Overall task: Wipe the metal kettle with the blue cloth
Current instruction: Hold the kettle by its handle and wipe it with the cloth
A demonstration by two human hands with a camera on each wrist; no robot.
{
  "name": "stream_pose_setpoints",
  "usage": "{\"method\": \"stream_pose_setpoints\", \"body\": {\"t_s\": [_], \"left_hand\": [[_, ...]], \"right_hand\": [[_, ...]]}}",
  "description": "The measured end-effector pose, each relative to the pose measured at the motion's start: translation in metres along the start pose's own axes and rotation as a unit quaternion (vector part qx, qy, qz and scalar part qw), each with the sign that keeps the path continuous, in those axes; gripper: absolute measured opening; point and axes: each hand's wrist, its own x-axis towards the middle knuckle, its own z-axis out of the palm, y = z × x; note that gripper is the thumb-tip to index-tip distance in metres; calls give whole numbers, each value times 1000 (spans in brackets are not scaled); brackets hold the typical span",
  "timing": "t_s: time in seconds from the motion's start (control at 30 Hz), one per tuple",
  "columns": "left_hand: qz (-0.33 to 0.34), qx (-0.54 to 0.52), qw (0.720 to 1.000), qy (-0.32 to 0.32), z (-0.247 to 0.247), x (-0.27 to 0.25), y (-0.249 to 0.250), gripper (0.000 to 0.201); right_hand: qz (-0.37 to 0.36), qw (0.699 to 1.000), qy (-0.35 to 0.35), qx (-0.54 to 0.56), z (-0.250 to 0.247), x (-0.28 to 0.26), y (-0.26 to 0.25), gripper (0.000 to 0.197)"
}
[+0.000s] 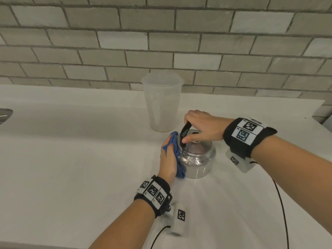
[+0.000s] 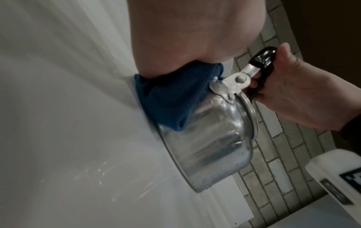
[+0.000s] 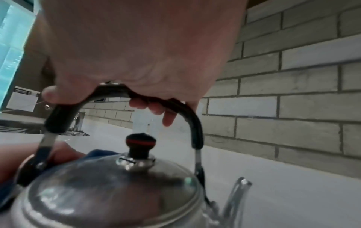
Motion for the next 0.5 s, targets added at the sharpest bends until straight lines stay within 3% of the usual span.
{"method": "stream_pose_setpoints", "body": {"t_s": [0.13,0.3,0.37,0.5], "left_hand": [[-34,-29,998,38,0,5,-3,37],[-30,-57,995,73,4,-3,-8,41],[-35,-45,993,105,10,-16,-10,45],[47,13,991,123,24,-39,-10,52]], "right_hand": [[92,991,82,45,18,13,-9,61],[236,954,176,55,30,25,-24,65],[280,940,186,53,31,32,-31,73],[324,932,145,73,18,40,-35,73]]}}
